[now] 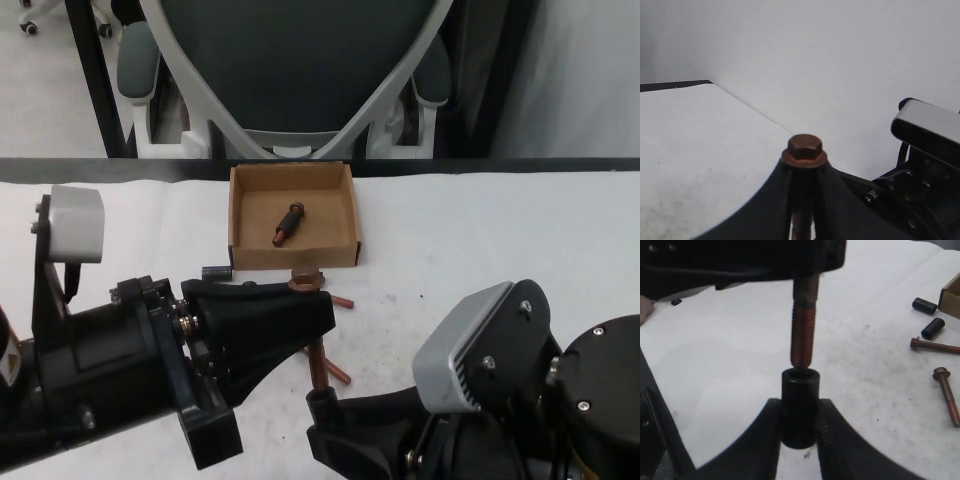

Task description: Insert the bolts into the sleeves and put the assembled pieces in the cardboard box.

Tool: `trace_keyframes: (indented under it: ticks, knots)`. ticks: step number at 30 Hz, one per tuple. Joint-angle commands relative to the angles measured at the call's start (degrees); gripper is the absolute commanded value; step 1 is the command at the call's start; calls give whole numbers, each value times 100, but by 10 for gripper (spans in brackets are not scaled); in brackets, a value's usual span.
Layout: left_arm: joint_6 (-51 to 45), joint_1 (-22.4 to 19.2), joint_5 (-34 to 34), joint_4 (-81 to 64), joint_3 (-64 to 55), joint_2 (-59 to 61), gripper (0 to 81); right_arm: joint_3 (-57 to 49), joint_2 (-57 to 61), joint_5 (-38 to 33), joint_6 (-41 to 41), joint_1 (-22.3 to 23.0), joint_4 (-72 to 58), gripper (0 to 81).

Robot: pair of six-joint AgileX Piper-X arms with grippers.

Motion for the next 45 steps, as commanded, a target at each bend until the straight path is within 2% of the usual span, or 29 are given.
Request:
trace_keyframes:
  ticks: [1,12,23,45]
  knots:
    - [138,7,41,-127,-8,-16,8,-18,-73,31,-45,7,-190,2]
    - [388,7,41,-97,-8,-16,8,-26,-309,54,-221,7,-217,2]
    - [210,-7,88,-100,-8,-16,8,-31,-376,224,-190,7,-334,2]
    - [-1197,-136,42,-706,-8,-16,8,-42,-376,354,-310,7,-1031,2]
